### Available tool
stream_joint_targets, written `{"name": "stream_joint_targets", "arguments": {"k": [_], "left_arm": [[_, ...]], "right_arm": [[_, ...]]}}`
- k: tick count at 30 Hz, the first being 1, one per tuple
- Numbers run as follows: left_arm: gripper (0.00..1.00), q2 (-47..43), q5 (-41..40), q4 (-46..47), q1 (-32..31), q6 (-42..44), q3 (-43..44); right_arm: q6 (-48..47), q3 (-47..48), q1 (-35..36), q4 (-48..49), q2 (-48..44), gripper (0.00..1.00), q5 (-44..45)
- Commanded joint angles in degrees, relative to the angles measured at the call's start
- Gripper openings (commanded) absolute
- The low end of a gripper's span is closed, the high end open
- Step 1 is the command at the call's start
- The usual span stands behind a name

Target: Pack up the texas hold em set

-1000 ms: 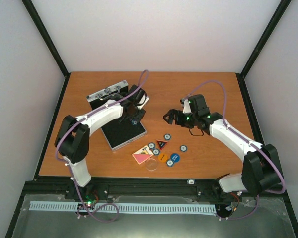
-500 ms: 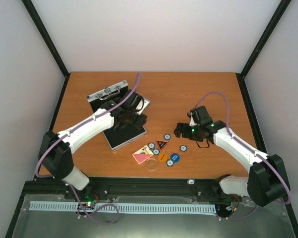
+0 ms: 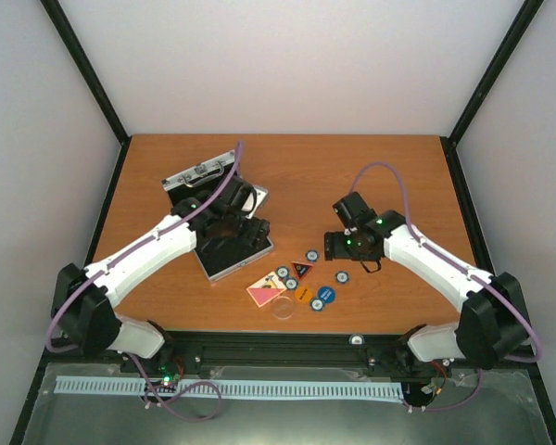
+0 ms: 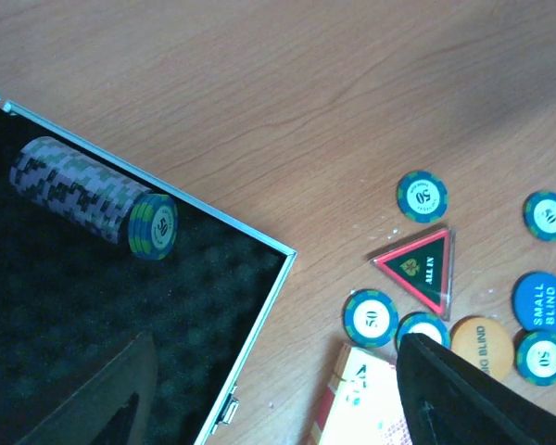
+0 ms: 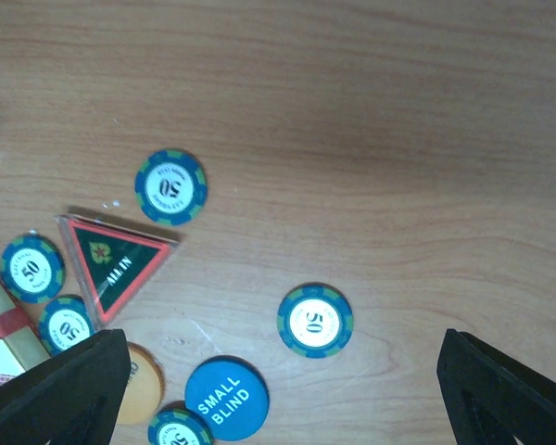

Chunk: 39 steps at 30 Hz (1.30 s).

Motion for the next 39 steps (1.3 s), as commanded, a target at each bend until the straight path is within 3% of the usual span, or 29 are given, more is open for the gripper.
{"name": "stream_joint_targets", "arguments": {"k": [1,8,21,24,31,35,39], "left_arm": [[0.81,-3.01,-2.97,-1.03,-0.08,-1.94,1.62],[0.99,-4.14,-7.88,-2.65,-0.1,-2.99,3.42],[1.0,-5.98,-9.56,-2.93,-0.13,-4.23,2.32],[1.0,-5.71,-8.89,-2.96,-0.12,-4.3,2.41],[1.0,-6.66,-8.85,-3.37,-0.13,-4.39,1.98],[1.0,-7.6,-8.77,-3.49,-0.13,-4.1,1.47],[1.0,-7.97,-9.01,-3.69,-0.08,-3.95,1.4]], "right_arm": [[-0.91,5.82,1.4,-5.07,2.45,0.93,4.2],[-3.27,13.19,2.84,-5.36,13.07,0.9,3.72],[-4.26,17.44,6.76,-1.43,26.55,0.83,-0.91],[-4.5,17.78,7.06,-0.84,28.54,0.75,-0.62],[-5.1,19.12,7.08,-0.05,32.19,0.74,0.54],[-5.31,19.27,7.08,1.06,33.91,0.62,1.02],[-5.24,19.83,7.01,1.17,34.98,0.62,1.47]]}}
